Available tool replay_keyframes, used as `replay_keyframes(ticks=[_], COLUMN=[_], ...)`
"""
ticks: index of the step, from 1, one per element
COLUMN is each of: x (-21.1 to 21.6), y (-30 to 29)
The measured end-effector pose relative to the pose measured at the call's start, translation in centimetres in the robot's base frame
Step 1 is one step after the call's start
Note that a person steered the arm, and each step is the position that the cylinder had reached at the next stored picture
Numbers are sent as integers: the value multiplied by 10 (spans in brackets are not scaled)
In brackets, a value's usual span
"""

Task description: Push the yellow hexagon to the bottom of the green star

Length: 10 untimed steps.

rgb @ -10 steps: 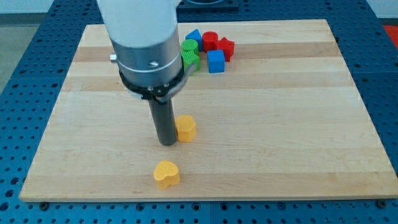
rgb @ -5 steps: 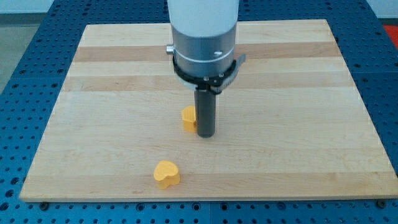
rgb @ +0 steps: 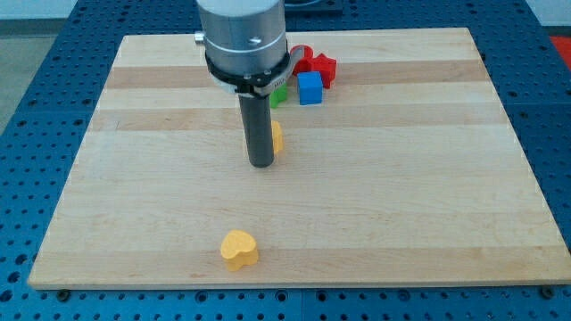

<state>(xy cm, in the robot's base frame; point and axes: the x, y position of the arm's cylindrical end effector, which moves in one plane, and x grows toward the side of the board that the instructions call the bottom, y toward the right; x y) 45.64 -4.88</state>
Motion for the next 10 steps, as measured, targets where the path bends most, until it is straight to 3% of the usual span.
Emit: replay_keyframes(ticks=[2,4,10], x=[7,-19,-42], y=[2,2,-6])
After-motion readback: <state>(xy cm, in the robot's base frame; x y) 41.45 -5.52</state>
